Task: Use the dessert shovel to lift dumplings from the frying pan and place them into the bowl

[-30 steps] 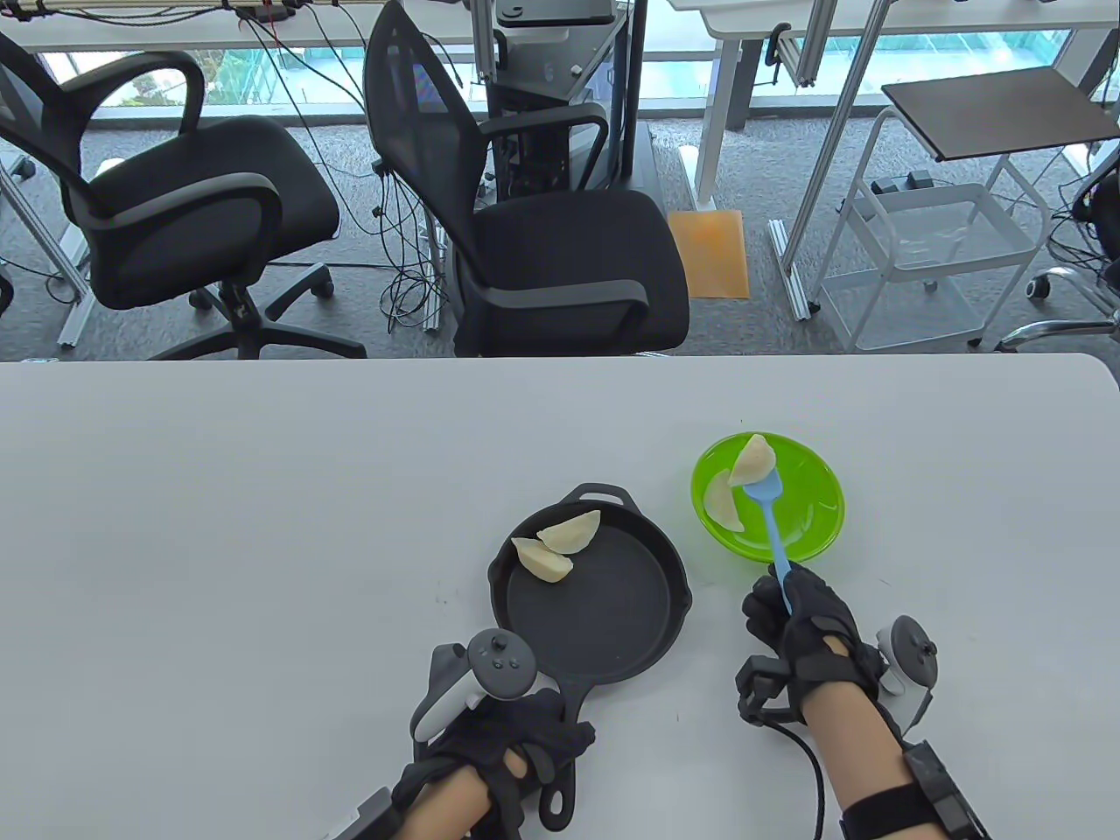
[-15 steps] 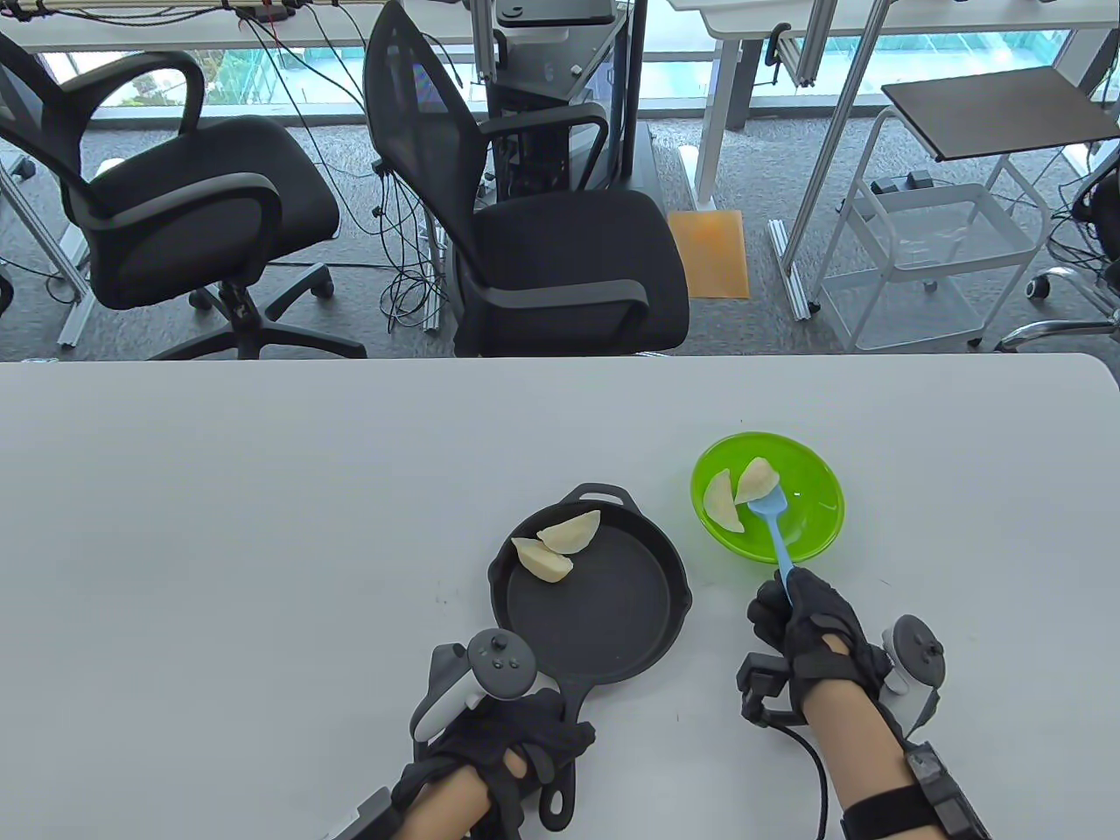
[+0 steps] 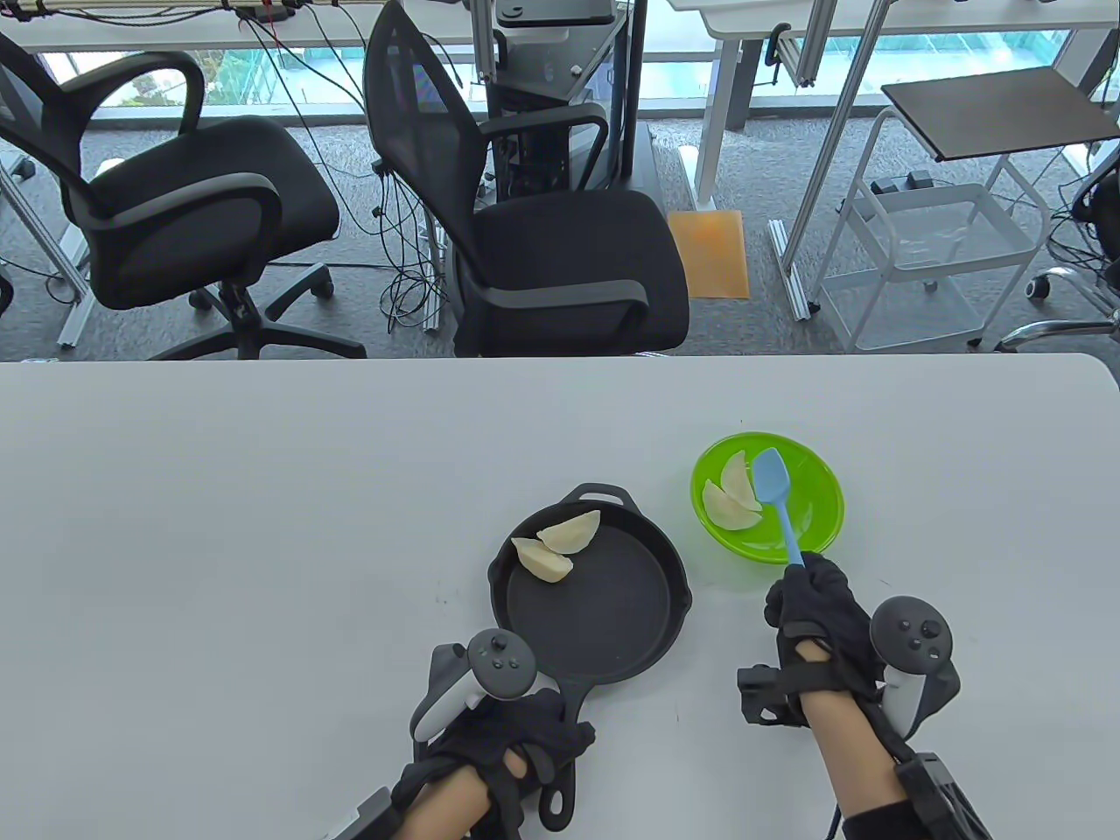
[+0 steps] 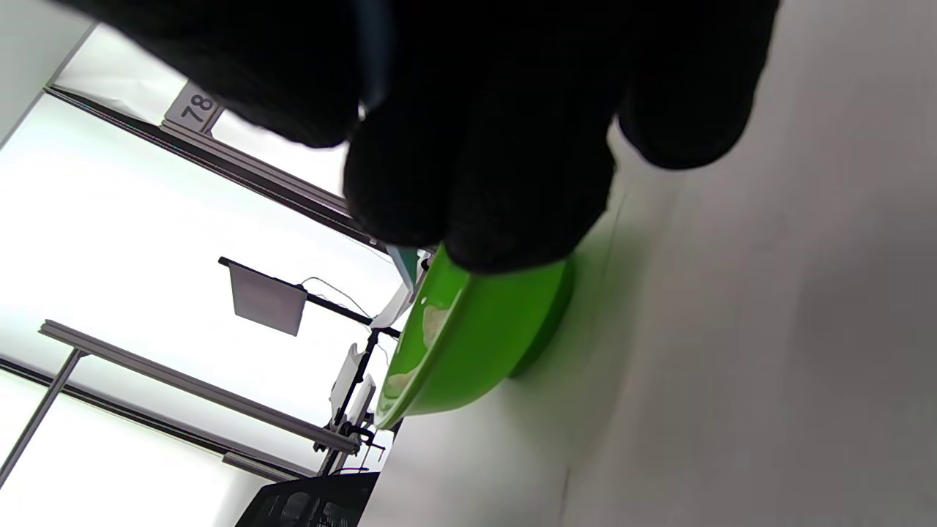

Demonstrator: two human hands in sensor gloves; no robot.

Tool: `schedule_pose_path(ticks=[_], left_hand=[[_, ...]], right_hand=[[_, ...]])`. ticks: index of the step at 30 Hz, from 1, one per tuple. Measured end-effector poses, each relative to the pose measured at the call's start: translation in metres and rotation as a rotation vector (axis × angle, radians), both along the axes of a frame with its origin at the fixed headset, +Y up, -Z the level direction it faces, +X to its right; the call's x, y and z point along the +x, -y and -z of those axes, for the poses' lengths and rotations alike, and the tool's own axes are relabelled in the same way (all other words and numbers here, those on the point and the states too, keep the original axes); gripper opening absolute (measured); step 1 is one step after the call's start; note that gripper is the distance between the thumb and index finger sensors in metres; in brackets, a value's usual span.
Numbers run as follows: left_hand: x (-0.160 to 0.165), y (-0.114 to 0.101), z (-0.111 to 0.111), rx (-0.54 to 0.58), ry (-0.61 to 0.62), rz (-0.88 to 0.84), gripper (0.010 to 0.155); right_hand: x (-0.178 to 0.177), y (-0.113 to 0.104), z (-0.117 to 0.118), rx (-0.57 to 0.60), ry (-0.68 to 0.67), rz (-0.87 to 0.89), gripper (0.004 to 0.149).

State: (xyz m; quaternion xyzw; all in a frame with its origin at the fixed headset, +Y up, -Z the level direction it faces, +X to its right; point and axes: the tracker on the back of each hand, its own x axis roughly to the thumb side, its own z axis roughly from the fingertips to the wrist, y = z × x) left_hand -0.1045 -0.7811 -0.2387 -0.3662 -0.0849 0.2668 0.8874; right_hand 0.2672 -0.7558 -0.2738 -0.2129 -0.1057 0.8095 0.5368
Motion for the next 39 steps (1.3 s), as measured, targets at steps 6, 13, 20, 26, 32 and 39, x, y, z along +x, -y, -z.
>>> schedule_pose_path(ticks=[6,13,20,26,32,39], left_hand=[[0.0,0.0,0.0,0.0,0.0,0.001,0.066],[0.0,0.0,0.0,0.0,0.0,0.001,0.066],[0.0,0.0,0.0,0.0,0.0,0.001,0.066],[0.0,0.0,0.0,0.0,0.0,0.001,0.066],[0.0,0.0,0.0,0.0,0.0,0.001,0.066],[0.0,0.0,0.0,0.0,0.0,0.001,0.066]], right_hand=[[-0.008,-0.003,0.003,0.087,-0.085,-0.011,0.06],[-0.033,-0.01,0.004,0.15,-0.266,-0.092,0.061],[-0.066,-0.012,0.002,0.193,-0.449,-0.281,0.058],[-0.096,-0.012,-0.002,0.222,-0.572,-0.511,0.057],[-0.114,-0.01,-0.006,0.247,-0.615,-0.656,0.056],[-0.122,-0.012,-0.009,0.278,-0.598,-0.789,0.055]])
